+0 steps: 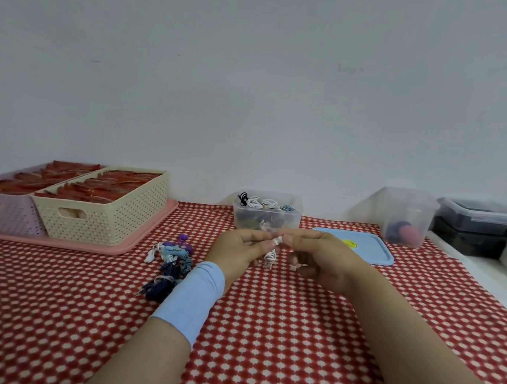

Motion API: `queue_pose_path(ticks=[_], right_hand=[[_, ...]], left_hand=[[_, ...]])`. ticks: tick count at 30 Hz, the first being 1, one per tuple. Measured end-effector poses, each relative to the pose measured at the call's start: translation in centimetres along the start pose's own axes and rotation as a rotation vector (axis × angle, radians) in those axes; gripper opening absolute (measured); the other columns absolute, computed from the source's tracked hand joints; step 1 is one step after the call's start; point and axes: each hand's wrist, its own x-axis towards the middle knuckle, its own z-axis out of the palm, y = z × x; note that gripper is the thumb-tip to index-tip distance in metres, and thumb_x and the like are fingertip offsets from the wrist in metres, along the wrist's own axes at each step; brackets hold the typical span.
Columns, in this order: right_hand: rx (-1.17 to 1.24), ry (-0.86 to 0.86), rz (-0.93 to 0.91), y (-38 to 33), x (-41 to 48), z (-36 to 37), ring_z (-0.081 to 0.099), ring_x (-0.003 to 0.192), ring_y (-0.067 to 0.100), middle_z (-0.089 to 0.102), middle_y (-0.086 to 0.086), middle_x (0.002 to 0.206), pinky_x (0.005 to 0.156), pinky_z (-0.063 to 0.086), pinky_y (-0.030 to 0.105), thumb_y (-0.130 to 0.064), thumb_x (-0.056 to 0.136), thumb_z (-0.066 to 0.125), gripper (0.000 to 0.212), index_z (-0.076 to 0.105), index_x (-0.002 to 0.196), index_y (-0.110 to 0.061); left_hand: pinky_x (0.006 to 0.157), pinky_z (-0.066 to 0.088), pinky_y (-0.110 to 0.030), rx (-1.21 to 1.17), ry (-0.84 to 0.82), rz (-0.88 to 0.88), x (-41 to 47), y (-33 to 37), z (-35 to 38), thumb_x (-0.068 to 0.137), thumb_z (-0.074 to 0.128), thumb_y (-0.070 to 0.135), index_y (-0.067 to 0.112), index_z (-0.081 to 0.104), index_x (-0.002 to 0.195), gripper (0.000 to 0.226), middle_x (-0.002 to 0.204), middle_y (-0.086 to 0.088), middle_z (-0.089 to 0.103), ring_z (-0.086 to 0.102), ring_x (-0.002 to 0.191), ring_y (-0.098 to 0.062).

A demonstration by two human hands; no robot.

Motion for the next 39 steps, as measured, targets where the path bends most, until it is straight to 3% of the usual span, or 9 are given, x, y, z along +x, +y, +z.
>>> queue_pose_path(ticks=[4,8,13,20,25,29,34,39], right_hand=[[0.01,0.012,0.031,-0.1,-0.2,0.1,0.051,0.058,0.01,0.072,0.004,0.093,0.042,0.028,0.018,-0.012,0.09,0.069,0.02,0.078,0.108,-0.01],[-0.01,0.007,0.066,-0.3,-0.3,0.1,0.05,0.058,0.01,0.072,0.003,0.091,0.041,0.028,0.018,-0.011,0.091,0.067,0.022,0.077,0.111,-0.011],[-0.039,-0.01,0.094,-0.5,-0.6,0.0,0.05,0.059,0.01,0.073,0.0,0.087,0.042,0.027,0.018,-0.012,0.09,0.068,0.024,0.076,0.113,-0.011],[-0.058,0.008,0.085,-0.5,-0.6,0.3,0.052,0.057,0.011,0.073,0.002,0.083,0.04,0.027,0.018,-0.01,0.091,0.068,0.018,0.078,0.106,-0.013],[-0.093,0.07,-0.006,-0.1,-0.4,0.7,0.06,0.061,0.013,0.075,0.001,0.094,0.046,0.035,0.021,-0.014,0.095,0.066,0.02,0.076,0.112,-0.016],[-0.152,0.081,-0.048,-0.1,-0.9,0.7,0.062,0.064,0.011,0.077,0.0,0.097,0.052,0.039,0.021,-0.021,0.093,0.069,0.019,0.078,0.109,-0.017],[-0.283,0.112,-0.093,-0.2,-1.1,0.8,0.064,0.061,0.01,0.078,0.007,0.096,0.05,0.041,0.02,-0.018,0.087,0.077,0.018,0.079,0.104,-0.013],[-0.272,0.115,-0.082,-0.2,-1.2,0.8,0.064,0.063,0.012,0.077,0.005,0.09,0.049,0.041,0.021,-0.017,0.085,0.078,0.018,0.079,0.103,-0.015]], left_hand=[[0.068,0.051,-0.02,0.024,-0.001,-0.002,0.1,-0.1,-0.1,0.086,0.074,0.025,0.027,0.078,0.099,0.014,0.092,0.01,0.076,0.059,0.069,-0.007],[0.065,0.048,-0.011,0.066,-0.004,0.029,-0.1,0.1,-0.2,0.086,0.074,0.023,0.024,0.077,0.102,0.017,0.096,0.011,0.075,0.063,0.068,0.006],[0.088,0.053,-0.024,0.065,-0.02,0.027,-0.1,0.0,-0.3,0.084,0.076,0.024,0.026,0.077,0.101,0.017,0.101,0.01,0.075,0.069,0.098,-0.007],[0.084,0.054,-0.019,0.06,-0.03,0.054,-0.2,0.1,-0.4,0.084,0.077,0.021,0.025,0.077,0.097,0.014,0.098,0.009,0.076,0.07,0.092,-0.003],[0.069,0.054,-0.013,0.067,0.016,0.071,-0.2,0.3,-0.5,0.084,0.076,0.016,0.022,0.076,0.097,0.014,0.095,0.01,0.076,0.071,0.084,0.0],[0.072,0.058,-0.02,0.115,0.04,0.121,-0.2,0.2,-0.5,0.082,0.078,0.014,0.022,0.076,0.091,0.013,0.087,0.009,0.076,0.071,0.081,-0.002],[0.068,0.052,-0.009,0.289,0.059,0.249,-0.4,0.3,-0.3,0.078,0.081,0.015,0.022,0.076,0.087,0.012,0.081,0.012,0.072,0.067,0.075,0.003],[0.071,0.052,-0.01,0.402,0.065,0.306,-0.4,0.3,-0.3,0.077,0.082,0.017,0.026,0.076,0.088,0.015,0.081,0.014,0.071,0.065,0.075,0.003]])
